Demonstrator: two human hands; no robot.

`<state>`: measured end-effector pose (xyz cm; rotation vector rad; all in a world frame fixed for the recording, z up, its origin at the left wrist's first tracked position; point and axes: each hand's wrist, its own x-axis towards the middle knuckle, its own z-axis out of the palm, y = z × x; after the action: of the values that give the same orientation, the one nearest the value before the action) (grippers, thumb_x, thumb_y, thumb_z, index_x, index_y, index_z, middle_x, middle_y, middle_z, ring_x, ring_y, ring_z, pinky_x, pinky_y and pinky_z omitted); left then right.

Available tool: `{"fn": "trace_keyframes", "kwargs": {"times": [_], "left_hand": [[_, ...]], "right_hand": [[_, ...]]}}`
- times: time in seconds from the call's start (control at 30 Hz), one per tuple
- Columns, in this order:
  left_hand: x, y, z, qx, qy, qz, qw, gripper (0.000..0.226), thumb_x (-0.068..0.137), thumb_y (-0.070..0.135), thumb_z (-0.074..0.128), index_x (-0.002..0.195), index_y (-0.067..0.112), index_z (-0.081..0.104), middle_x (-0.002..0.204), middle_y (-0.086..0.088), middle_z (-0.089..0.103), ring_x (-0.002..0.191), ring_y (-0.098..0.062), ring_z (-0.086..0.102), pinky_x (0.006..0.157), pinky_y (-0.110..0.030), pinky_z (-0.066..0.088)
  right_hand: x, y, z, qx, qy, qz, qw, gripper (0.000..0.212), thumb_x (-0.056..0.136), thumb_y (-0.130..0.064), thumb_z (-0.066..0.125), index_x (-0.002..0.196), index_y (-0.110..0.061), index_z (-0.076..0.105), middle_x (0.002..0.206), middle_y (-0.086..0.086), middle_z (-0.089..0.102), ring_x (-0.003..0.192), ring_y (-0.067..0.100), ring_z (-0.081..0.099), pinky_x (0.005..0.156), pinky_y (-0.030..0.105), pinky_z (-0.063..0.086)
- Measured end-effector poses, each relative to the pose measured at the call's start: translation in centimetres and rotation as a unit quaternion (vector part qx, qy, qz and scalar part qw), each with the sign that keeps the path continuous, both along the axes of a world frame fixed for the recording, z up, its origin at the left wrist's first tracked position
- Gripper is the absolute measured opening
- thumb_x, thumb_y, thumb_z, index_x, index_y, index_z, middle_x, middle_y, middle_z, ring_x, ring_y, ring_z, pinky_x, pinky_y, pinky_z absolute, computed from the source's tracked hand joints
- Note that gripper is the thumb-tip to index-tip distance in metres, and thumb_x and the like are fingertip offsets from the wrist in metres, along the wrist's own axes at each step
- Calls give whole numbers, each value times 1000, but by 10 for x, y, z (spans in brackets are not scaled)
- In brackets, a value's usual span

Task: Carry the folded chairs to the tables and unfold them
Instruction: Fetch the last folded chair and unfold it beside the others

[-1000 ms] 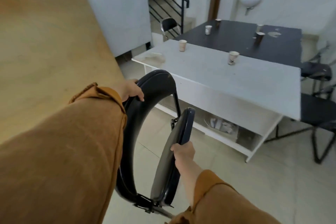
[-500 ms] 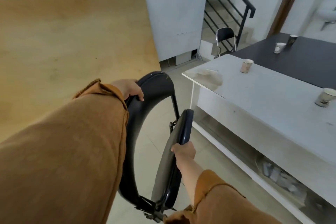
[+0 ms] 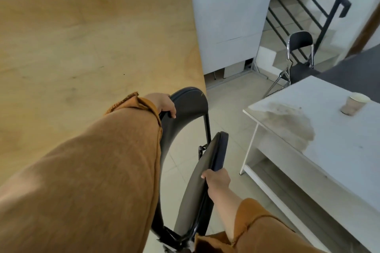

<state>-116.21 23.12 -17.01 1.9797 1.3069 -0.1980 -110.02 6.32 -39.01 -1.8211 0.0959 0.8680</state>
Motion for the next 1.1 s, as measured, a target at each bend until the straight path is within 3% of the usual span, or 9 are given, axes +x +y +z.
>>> {"fn": "trace_keyframes", "kwargs": {"times": [0.23, 0.33, 0.47, 0.57, 0.7, 0.83, 1.1], "left_hand": [[77, 117, 2, -4, -21, 34, 999, 76, 85, 3, 65, 149, 11, 25, 148, -18, 34, 131, -40, 38, 109, -50, 36], [110, 174, -2, -15, -42, 45, 998, 79, 85, -2, 63, 150, 12, 21, 151, -19, 29, 135, -40, 32, 111, -50, 32], [168, 254, -9, -31, -54, 17, 998, 79, 85, -4, 62, 150, 11, 21, 151, -19, 30, 135, -40, 32, 112, -49, 30], [210, 306, -13, -34, -51, -20, 998, 78, 84, -4, 63, 149, 10, 23, 148, -20, 33, 133, -40, 34, 111, -49, 31], [280, 385, -4, -43, -52, -70, 995, 71, 83, -6, 63, 145, 8, 31, 144, -20, 39, 129, -40, 40, 108, -50, 35], [351, 433, 6, -44, -57, -130, 989, 67, 83, -5, 63, 143, 7, 35, 142, -21, 42, 128, -41, 42, 107, -49, 37], [489, 503, 6, -14, -71, -192, 979, 66, 82, 0, 66, 141, 8, 37, 142, -17, 42, 128, -38, 41, 106, -47, 38]], "right_hand": [[91, 119, 9, -11, -19, 27, 999, 22, 76, -1, 62, 94, -6, 52, 74, 3, 50, 67, 25, 51, 56, 27, 42], [127, 170, 8, 6, -25, 13, 1000, 21, 76, 0, 63, 92, -9, 52, 72, 1, 50, 60, 18, 49, 49, 23, 39], [179, 247, 2, -6, -41, -20, 999, 20, 77, -1, 63, 82, -12, 47, 72, 0, 48, 59, 16, 47, 48, 23, 37], [212, 292, 3, -24, -53, -34, 998, 21, 77, -2, 64, 91, -10, 51, 73, 0, 50, 68, 21, 52, 57, 27, 45], [263, 363, 10, -30, -59, -84, 994, 21, 76, 1, 62, 94, -5, 54, 74, 4, 52, 64, 19, 52, 54, 26, 44], [318, 408, 20, -31, -64, -123, 990, 23, 73, 2, 62, 94, -4, 53, 77, 7, 53, 61, 19, 49, 46, 23, 37], [441, 475, 20, -1, -58, -172, 983, 29, 71, 4, 66, 94, -6, 51, 84, 9, 53, 67, 19, 48, 54, 28, 45]]}}
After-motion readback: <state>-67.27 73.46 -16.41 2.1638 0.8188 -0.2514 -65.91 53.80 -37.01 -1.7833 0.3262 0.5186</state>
